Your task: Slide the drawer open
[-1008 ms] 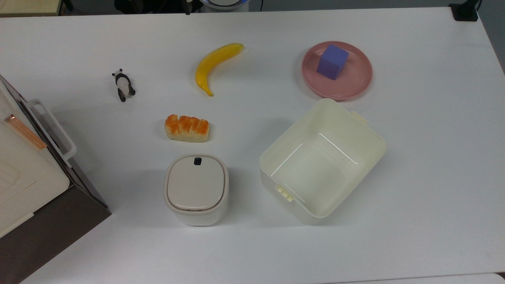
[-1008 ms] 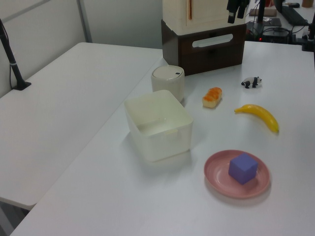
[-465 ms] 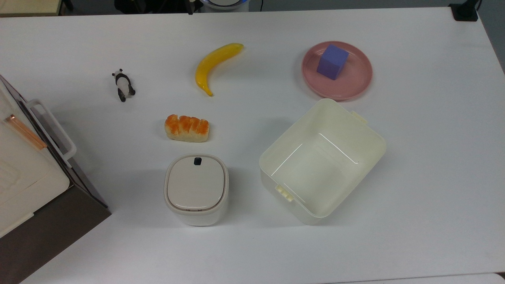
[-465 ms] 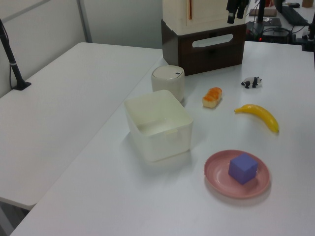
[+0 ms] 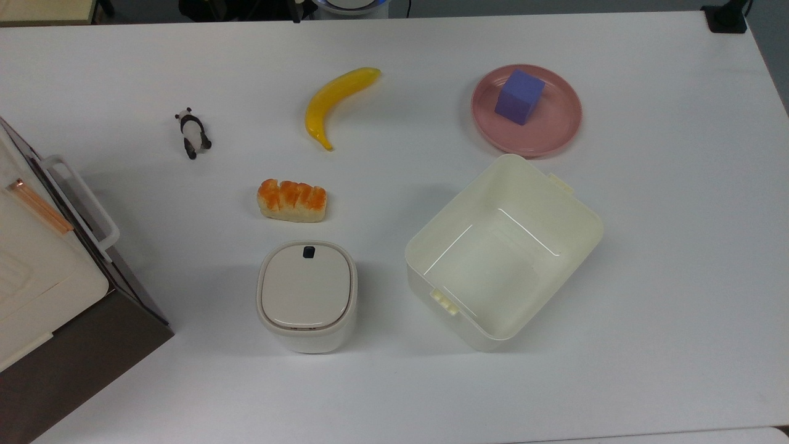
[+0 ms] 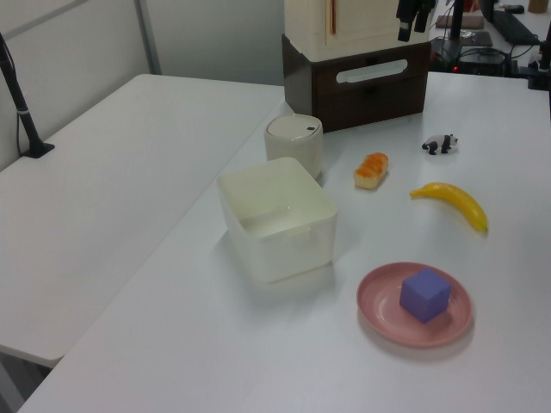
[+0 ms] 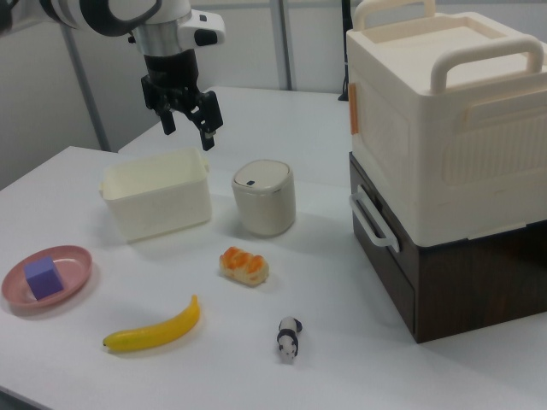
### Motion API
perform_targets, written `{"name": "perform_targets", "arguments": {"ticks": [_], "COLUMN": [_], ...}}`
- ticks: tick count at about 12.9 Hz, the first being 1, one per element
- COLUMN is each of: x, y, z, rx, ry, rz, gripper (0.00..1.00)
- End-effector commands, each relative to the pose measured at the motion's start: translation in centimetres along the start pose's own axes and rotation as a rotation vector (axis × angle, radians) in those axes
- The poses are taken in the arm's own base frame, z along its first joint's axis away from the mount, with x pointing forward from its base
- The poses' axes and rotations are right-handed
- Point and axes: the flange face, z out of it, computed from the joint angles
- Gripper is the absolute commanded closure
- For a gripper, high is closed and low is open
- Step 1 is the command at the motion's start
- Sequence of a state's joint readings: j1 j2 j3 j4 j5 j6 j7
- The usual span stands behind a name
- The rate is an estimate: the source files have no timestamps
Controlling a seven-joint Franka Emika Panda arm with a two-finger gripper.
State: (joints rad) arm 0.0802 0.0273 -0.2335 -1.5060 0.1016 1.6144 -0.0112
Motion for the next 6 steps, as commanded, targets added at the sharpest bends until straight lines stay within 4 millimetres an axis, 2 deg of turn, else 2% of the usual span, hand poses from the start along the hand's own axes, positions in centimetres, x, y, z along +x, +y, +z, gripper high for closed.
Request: {"name": "perform_targets", "arguments": {"ticks": [1,6], "x": [-0.58,-0.58], "y": [-0.29,-0.20], "z": [-0.22,-0.22], "rx": [-0.015,-0.015], "ry": [-0.003,-0.003], "rz": [0.006,-0.028], "gripper": [0.00,0.00]}}
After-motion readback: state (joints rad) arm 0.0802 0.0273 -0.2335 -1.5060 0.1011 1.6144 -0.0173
